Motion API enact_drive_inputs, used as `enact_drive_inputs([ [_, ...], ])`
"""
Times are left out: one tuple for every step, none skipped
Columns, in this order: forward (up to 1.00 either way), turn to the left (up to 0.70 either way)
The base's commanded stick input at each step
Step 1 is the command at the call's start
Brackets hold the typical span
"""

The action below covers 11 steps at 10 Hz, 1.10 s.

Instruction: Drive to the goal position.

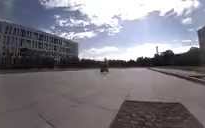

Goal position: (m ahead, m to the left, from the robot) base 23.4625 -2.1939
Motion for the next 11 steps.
enact_drive_inputs([
  [0.7, -0.02],
  [0.7, -0.02],
  [0.7, -0.02],
  [0.7, -0.02],
  [0.7, -0.02],
  [0.7, -0.02],
  [0.7, -0.02],
  [0.7, -0.02],
  [0.7, -0.02],
  [0.7, -0.02],
  [0.7, -0.02],
])
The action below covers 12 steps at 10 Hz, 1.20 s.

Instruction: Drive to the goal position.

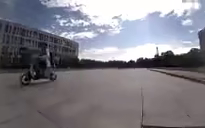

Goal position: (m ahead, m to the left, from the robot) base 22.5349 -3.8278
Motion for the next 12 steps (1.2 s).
enact_drive_inputs([
  [0.7, -0.02],
  [0.7, -0.02],
  [0.7, -0.02],
  [0.7, -0.02],
  [0.7, -0.02],
  [0.7, -0.02],
  [0.7, -0.02],
  [0.7, -0.02],
  [0.7, -0.02],
  [0.7, -0.02],
  [0.7, -0.02],
  [0.7, -0.02],
])
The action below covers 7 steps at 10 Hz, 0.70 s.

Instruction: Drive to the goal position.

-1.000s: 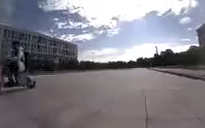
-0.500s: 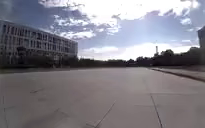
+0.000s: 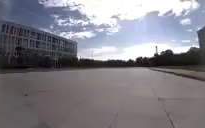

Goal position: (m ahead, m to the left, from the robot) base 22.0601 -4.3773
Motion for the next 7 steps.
enact_drive_inputs([
  [0.7, -0.02],
  [0.7, -0.02],
  [0.7, -0.02],
  [0.7, -0.02],
  [0.7, -0.02],
  [0.7, -0.02],
  [0.7, -0.02],
])
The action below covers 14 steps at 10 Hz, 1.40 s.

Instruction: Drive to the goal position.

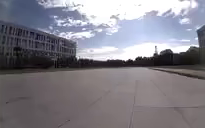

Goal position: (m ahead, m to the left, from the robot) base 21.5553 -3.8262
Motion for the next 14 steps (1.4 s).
enact_drive_inputs([
  [0.7, -0.02],
  [0.7, -0.02],
  [0.7, -0.02],
  [0.7, -0.02],
  [0.7, -0.02],
  [0.7, -0.02],
  [0.7, -0.02],
  [0.7, -0.02],
  [0.7, -0.02],
  [0.7, -0.02],
  [0.7, -0.02],
  [0.7, -0.02],
  [0.7, -0.02],
  [0.7, -0.02],
])
